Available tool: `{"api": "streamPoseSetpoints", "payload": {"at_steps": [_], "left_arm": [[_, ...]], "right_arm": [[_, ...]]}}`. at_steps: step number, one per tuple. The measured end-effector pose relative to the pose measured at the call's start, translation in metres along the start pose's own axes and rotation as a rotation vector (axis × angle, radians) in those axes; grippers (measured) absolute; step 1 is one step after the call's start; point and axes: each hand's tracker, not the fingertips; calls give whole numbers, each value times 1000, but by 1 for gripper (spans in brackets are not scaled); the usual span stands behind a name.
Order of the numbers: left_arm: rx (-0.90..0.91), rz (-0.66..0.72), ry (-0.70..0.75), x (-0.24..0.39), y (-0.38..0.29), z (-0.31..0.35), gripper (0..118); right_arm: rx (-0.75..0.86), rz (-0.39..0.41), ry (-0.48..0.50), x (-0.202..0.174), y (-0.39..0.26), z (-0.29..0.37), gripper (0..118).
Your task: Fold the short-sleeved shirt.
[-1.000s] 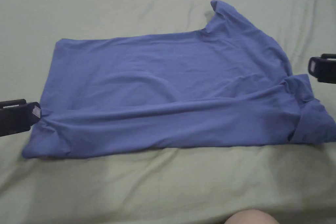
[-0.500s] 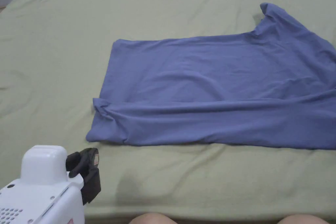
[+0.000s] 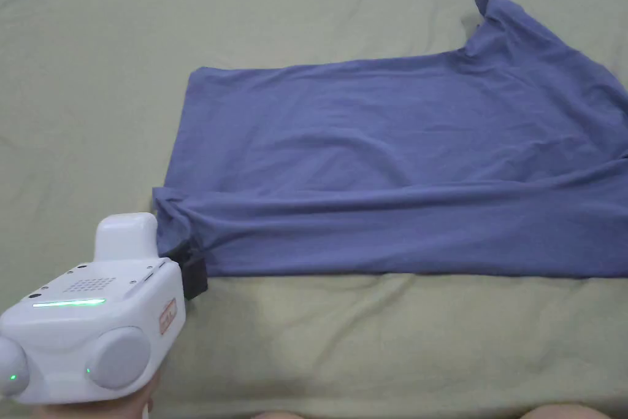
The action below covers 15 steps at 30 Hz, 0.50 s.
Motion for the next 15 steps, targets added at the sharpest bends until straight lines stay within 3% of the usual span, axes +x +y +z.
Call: {"api": "streamPoseSetpoints", "payload": {"at_steps": [1, 3, 4, 6, 8, 9, 10, 11, 12, 15], "left_arm": [[3, -33, -44, 10, -1, -1, 12], [-3, -155, 51, 29, -4, 1, 12], [4, -146, 19, 25, -1, 6, 12], [29, 5, -68, 9, 6, 19, 12], [87, 52, -59, -1, 13, 36, 12], [118, 40, -40, -5, 16, 45, 12], [135, 53, -61, -14, 19, 51, 12], [128, 77, -86, -20, 22, 55, 12], [117, 119, -109, -25, 25, 57, 12], [102, 124, -123, -23, 30, 56, 12]], "right_arm": [[-14, 0, 2, 0, -1, -5, 5], [-33, -15, 18, -1, -7, -13, 5], [-34, -23, 26, -1, -9, -17, 5], [-39, -22, 35, 0, -10, -24, 5], [-49, -7, 26, 3, -13, -34, 7], [-51, -12, 17, 8, -14, -40, 24], [-60, -27, 24, 15, -14, -47, 72], [-91, -48, 50, 21, -16, -56, 109], [-116, -66, 68, 27, -18, -64, 118], [-123, -74, 27, 43, -20, -92, 118]]}}
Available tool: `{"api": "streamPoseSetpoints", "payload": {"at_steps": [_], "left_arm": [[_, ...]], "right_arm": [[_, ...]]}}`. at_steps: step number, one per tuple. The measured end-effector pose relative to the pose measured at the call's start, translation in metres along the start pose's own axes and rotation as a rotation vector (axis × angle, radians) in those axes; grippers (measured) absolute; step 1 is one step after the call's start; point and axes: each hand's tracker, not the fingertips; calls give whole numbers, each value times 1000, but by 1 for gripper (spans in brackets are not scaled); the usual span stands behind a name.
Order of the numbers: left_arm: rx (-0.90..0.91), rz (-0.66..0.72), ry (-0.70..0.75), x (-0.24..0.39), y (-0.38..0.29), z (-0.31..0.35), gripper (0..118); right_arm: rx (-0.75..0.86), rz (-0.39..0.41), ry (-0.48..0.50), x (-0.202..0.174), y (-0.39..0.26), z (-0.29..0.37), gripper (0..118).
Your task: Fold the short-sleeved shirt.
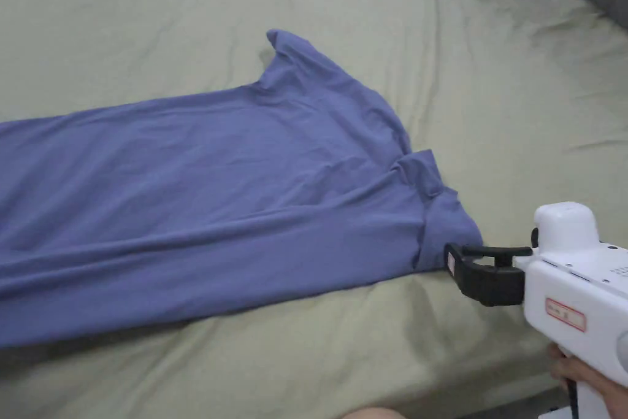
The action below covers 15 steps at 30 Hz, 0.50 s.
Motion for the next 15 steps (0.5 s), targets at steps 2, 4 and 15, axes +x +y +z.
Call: {"api": "streamPoseSetpoints", "payload": {"at_steps": [2, 4, 15], "left_arm": [[-24, -22, 15, 6, -1, -5, 12], [-25, -22, 9, 11, -2, -6, 12], [-25, 46, -52, -9, 6, 34, 12]], "right_arm": [[-75, -42, 24, 9, 2, -20, 99], [-100, -89, 95, 9, 2, -32, 10], [27, -69, 128, 8, 23, 33, 8]]}}
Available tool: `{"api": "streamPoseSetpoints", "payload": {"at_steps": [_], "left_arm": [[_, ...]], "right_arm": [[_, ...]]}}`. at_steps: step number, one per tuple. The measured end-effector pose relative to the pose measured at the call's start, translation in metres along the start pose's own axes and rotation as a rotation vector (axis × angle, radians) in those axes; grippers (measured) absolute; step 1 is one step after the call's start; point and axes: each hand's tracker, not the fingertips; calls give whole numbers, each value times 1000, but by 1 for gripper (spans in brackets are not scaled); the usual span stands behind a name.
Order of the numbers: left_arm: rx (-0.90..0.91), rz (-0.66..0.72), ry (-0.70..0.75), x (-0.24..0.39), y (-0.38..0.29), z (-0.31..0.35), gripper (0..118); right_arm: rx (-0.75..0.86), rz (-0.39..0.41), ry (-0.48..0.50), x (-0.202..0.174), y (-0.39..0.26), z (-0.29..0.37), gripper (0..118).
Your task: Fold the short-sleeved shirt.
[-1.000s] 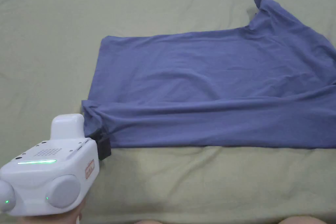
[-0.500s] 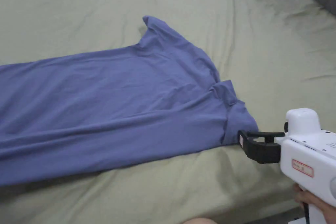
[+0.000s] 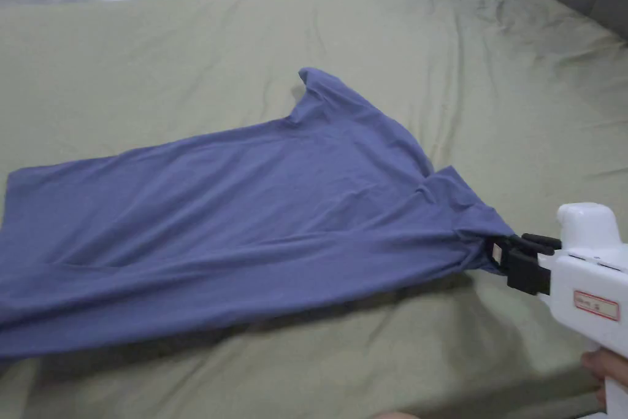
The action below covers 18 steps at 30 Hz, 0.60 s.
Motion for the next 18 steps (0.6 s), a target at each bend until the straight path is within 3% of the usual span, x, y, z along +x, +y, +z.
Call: {"api": "streamPoseSetpoints", "payload": {"at_steps": [7, 11, 15, 16, 17, 18], "left_arm": [[-11, -30, 18, -19, -24, 49, 12], [-111, 5, -3, -35, -61, 63, 12], [-175, 45, -30, -43, -94, 68, 13], [-178, 39, -29, -44, -100, 67, 25], [-183, 27, 5, -42, -103, 67, 59], [-171, 7, 73, -39, -106, 70, 101]], "right_arm": [[-24, 33, 16, -21, -27, 76, 8], [-90, 139, -19, -34, -61, 89, 8], [-114, 111, -44, -20, -85, 83, 8], [-113, 111, -55, -19, -88, 83, 15], [-109, 108, -65, -18, -90, 83, 39], [-103, 99, -80, -17, -89, 84, 86]]}}
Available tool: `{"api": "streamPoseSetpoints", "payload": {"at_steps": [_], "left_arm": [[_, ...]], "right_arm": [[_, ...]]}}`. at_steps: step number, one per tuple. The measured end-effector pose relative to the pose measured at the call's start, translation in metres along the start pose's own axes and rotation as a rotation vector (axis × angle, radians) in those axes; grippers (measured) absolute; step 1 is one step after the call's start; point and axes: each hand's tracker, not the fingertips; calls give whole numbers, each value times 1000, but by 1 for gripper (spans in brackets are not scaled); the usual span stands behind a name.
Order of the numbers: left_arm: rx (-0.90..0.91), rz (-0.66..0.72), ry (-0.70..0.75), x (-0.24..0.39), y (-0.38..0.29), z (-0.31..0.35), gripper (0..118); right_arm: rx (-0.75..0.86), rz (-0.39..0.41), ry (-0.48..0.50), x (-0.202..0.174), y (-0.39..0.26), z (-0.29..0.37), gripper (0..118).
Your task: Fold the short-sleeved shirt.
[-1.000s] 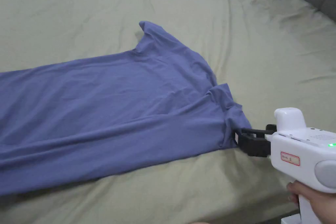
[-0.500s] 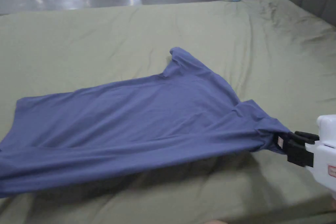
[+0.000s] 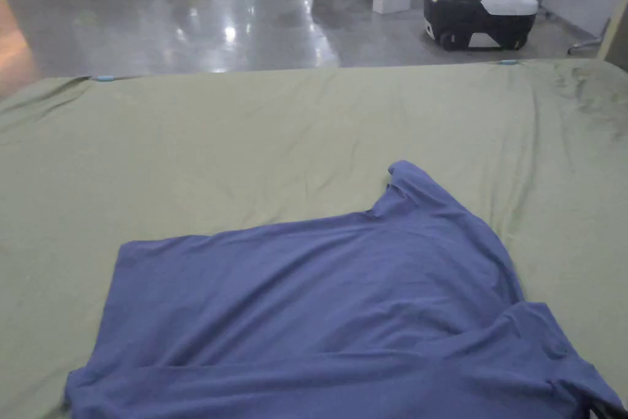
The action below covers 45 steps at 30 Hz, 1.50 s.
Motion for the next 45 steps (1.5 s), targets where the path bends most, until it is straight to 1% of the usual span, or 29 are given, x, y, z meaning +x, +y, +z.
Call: {"api": "streamPoseSetpoints", "payload": {"at_steps": [1, 3, 6, 7, 8, 9, 10, 12, 14, 17, 18, 19, 20, 21, 22, 24, 26, 28, 29, 30, 31, 35, 36, 37, 39, 40, 42, 44, 45], "left_arm": [[27, -9, 28, 1, -2, 7, 118], [211, 29, -41, -6, -1, 32, 117], [293, 38, -48, 3, 24, 66, 114], [334, 17, -76, 6, 35, 74, 98], [368, -20, -57, 12, 48, 79, 67], [377, -59, -9, 20, 62, 79, 19], [395, -104, 24, 30, 77, 77, 0], [443, -132, 30, 36, 107, 60, 0], [415, -124, -18, 35, 148, 26, 0], [322, -42, -130, 19, 207, -50, 0], [235, 10, -234, 10, 229, -83, 3], [176, 46, -277, 2, 245, -118, 39], [120, 53, -254, -1, 256, -148, 86], [37, 39, -174, -3, 265, -180, 115], [5, 31, -108, -3, 267, -203, 118], [-48, -45, -32, -6, 268, -243, 118], [-104, -53, 73, -12, 261, -272, 117], [-149, -31, 140, -9, 251, -281, 103], [-94, -58, 136, -1, 245, -271, 96], [-4, -113, 134, 9, 240, -258, 66], [17, -176, 119, 20, 236, -251, 2], [-21, -229, -8, 37, 227, -238, 1], [-7, -221, -17, 38, 227, -232, 1], [11, -227, -4, 38, 228, -224, 1], [44, -230, -2, 37, 233, -212, 1], [53, -217, -11, 35, 238, -206, 1], [64, -189, -31, 31, 244, -199, 1], [73, -192, -23, 31, 246, -196, 1], [73, -202, -14, 31, 246, -198, 1]], "right_arm": [[12, -23, 32, 2, 0, 4, 118], [116, -43, 106, 0, 11, 22, 117], [190, -3, -10, -10, 46, 39, 116], [227, 14, -33, -20, 49, 43, 109], [262, 19, -31, -23, 62, 46, 90], [298, 17, -19, -26, 75, 47, 48], [330, 13, -7, -29, 91, 45, 4], [365, 1, -53, -39, 116, 37, 4], [377, 5, 44, -42, 146, 20, 4], [377, 35, 14, -57, 178, -7, 4], [379, 36, 44, -60, 189, -14, 4], [383, 33, 70, -63, 193, -23, 4], [387, 37, 80, -67, 199, -27, 4], [388, 48, 88, -72, 206, -33, 4], [386, 62, 91, -76, 211, -38, 4], [374, 75, 100, -78, 212, -49, 4], [348, 86, 122, -80, 217, -59, 4], [324, 105, 121, -75, 216, -72, 4], [306, 115, 111, -75, 219, -79, 4], [282, 126, 108, -73, 222, -87, 4], [259, 142, 114, -69, 223, -98, 4], [153, 163, 100, -56, 247, -156, 4], [121, 132, 81, -50, 256, -173, 5], [75, 95, 43, -45, 266, -194, 28], [-37, 55, 41, -34, 284, -232, 106], [-106, 52, 69, -30, 290, -254, 118], [-128, 42, 36, -29, 297, -284, 114], [-192, 94, 50, -29, 295, -312, 113], [-217, 96, 55, -30, 289, -321, 105]]}}
